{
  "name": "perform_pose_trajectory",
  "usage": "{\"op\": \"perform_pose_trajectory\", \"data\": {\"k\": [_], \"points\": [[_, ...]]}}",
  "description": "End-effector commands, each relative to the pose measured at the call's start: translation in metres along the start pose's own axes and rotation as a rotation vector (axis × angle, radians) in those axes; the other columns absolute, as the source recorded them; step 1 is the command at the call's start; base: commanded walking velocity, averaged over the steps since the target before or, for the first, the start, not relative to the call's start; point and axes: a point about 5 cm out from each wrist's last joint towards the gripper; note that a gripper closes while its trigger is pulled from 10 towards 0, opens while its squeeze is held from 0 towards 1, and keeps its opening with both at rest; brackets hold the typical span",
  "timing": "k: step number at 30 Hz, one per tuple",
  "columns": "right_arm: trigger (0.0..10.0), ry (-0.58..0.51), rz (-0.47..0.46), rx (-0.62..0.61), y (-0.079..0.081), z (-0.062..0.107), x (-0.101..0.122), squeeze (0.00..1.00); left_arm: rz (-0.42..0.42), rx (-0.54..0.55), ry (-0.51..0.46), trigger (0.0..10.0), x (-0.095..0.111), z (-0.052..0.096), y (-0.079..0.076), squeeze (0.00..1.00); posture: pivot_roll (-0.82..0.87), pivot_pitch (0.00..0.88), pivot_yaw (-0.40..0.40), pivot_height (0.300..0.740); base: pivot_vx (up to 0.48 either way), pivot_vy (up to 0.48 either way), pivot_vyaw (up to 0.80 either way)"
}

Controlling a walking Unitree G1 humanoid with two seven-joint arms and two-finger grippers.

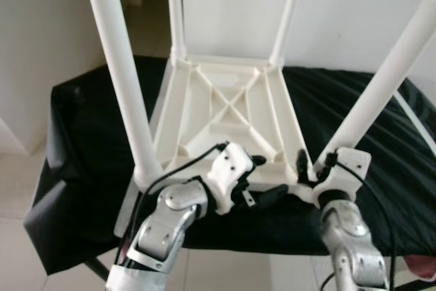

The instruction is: Building children table

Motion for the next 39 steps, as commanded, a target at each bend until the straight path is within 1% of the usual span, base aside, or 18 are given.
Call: {"op": "perform_pose_trajectory", "data": {"k": [1,3,5,9,10,12,14,17,20,21,23,26,27,28,29,30,32,39], "points": [[10.0,0.016,0.015,0.072,-0.005,0.002,0.002,0.00,-0.004,0.031,0.008,10.0,-0.001,-0.002,0.000,0.00,0.02,0.000,-0.052,0.740,0.000,0.000,0.00],[10.0,0.016,0.015,0.072,-0.005,0.002,0.002,0.00,-0.004,0.031,0.008,10.0,-0.001,-0.002,0.000,0.00,0.02,0.000,-0.052,0.740,0.000,0.000,0.00],[10.0,0.022,0.039,0.118,-0.010,0.002,0.005,0.00,-0.005,0.030,0.008,10.0,-0.001,-0.003,0.000,0.00,0.02,0.000,-0.051,0.740,0.000,0.000,0.00],[10.0,0.065,0.171,0.321,-0.034,-0.002,0.015,0.00,-0.031,0.014,0.021,10.0,-0.002,-0.004,-0.002,0.00,0.01,0.000,-0.048,0.740,0.000,0.000,0.00],[10.0,0.065,0.171,0.321,-0.034,-0.002,0.015,0.00,-0.031,0.014,0.021,10.0,-0.002,-0.004,-0.002,0.00,0.01,0.000,-0.048,0.740,0.000,0.000,0.00],[10.0,0.080,0.201,0.394,-0.037,-0.007,0.018,0.00,-0.041,0.009,0.028,10.0,-0.004,-0.005,-0.003,0.00,0.01,0.000,-0.045,0.740,0.000,0.000,0.00],[10.0,0.109,0.228,0.455,-0.037,-0.014,0.018,0.00,-0.038,0.006,0.024,10.0,-0.005,-0.007,-0.005,0.00,0.01,0.000,-0.043,0.740,0.000,0.000,0.00],[10.0,0.109,0.228,0.455,-0.037,-0.014,0.018,0.00,-0.038,0.006,0.024,10.0,-0.005,-0.007,-0.005,0.00,0.01,0.000,-0.043,0.740,0.000,0.000,0.00],[10.0,0.161,0.249,0.552,-0.033,-0.022,0.014,0.00,-0.036,-0.006,0.020,10.0,-0.004,-0.011,-0.007,0.00,0.01,0.000,-0.047,0.740,0.000,0.000,0.00],[10.0,0.161,0.249,0.552,-0.033,-0.022,0.014,0.00,-0.036,-0.006,0.020,10.0,-0.004,-0.011,-0.007,0.00,0.01,0.000,-0.047,0.740,0.000,0.000,0.00],[9.2,0.201,0.261,0.617,-0.030,-0.026,0.008,0.00,-0.023,-0.019,0.011,10.0,-0.004,-0.013,-0.008,0.00,0.02,0.000,-0.052,0.740,0.000,0.000,0.00],[8.8,0.211,0.275,0.635,-0.029,-0.028,0.005,0.00,-0.024,-0.020,0.003,10.0,-0.003,-0.013,-0.009,0.00,0.02,0.000,-0.054,0.740,0.000,0.000,0.00],[3.7,0.223,0.281,0.648,-0.028,-0.030,0.002,0.00,-0.016,-0.027,0.002,10.0,-0.005,-0.013,-0.010,0.00,0.02,0.000,-0.053,0.740,0.000,0.000,0.00],[3.7,0.223,0.281,0.648,-0.028,-0.030,0.002,0.00,-0.016,-0.027,0.002,10.0,-0.005,-0.013,-0.010,0.00,0.02,0.000,-0.053,0.740,0.000,0.000,0.00],[0.0,0.232,0.289,0.665,-0.027,-0.032,-0.002,0.00,-0.003,-0.026,0.005,10.0,-0.006,-0.014,-0.011,0.00,0.03,0.000,-0.057,0.740,0.000,0.000,0.00],[0.0,0.243,0.288,0.684,-0.027,-0.034,-0.006,0.00,0.035,-0.029,0.000,10.0,-0.009,-0.014,-0.013,0.00,0.03,0.000,-0.061,0.740,0.000,0.000,0.00],[0.0,0.246,0.288,0.689,-0.027,-0.034,-0.007,0.00,0.038,-0.027,-0.002,10.0,-0.009,-0.014,-0.014,0.00,0.03,0.000,-0.061,0.740,0.000,0.000,0.00],[0.0,0.263,0.256,0.685,-0.030,-0.032,-0.011,0.00,0.008,-0.022,0.034,10.0,-0.015,-0.014,-0.013,0.00,0.04,0.000,-0.063,0.740,0.000,0.000,0.00]]}}
Point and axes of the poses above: a point about 5 cm out from each wrist's last joint towards the gripper, its own z axis pointing back from the gripper into the wrist, its own x axis along the axis of the wrist's last joint, y = z × x, and after that the axes turned 11 degrees about -z, right-handed
